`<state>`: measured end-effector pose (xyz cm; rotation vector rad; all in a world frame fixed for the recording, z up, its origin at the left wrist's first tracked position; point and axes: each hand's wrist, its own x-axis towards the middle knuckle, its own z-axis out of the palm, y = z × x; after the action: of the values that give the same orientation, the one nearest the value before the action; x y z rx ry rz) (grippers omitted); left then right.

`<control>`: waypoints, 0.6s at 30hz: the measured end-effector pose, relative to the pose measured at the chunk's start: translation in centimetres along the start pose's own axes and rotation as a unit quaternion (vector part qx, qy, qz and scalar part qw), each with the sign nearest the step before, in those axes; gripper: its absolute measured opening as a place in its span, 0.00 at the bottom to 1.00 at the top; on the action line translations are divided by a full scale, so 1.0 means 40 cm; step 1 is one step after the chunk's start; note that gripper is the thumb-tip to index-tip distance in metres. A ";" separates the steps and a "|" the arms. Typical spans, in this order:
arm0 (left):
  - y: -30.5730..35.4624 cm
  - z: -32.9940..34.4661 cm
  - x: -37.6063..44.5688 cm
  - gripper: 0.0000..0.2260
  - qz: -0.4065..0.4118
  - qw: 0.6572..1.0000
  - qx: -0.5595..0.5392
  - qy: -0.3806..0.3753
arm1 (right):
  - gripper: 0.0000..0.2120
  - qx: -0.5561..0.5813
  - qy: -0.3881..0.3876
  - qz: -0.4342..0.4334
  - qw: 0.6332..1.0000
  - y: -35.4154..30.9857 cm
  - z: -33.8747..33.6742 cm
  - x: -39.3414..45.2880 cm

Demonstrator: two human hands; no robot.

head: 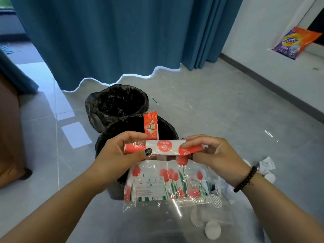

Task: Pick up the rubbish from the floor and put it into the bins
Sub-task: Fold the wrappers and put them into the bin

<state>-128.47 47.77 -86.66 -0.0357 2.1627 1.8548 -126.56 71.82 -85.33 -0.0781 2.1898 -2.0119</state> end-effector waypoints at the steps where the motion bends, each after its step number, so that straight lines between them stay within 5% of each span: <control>1: -0.003 0.002 0.002 0.13 0.005 1.000 0.010 0.008 | 0.11 0.008 -0.010 0.010 1.000 -0.003 0.002 -0.001; 8: 0.003 0.004 0.008 0.18 0.021 1.000 0.010 0.002 | 0.19 -0.053 0.065 0.030 0.996 0.010 0.003 0.023; 18: 0.002 -0.005 0.008 0.16 -0.093 0.983 -0.128 -0.093 | 0.12 -0.036 0.098 0.001 0.995 0.012 0.019 0.030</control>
<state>-128.83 47.64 -86.63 -0.1095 1.7261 1.9319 -127.59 70.95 -85.98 0.1186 2.3773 -2.0178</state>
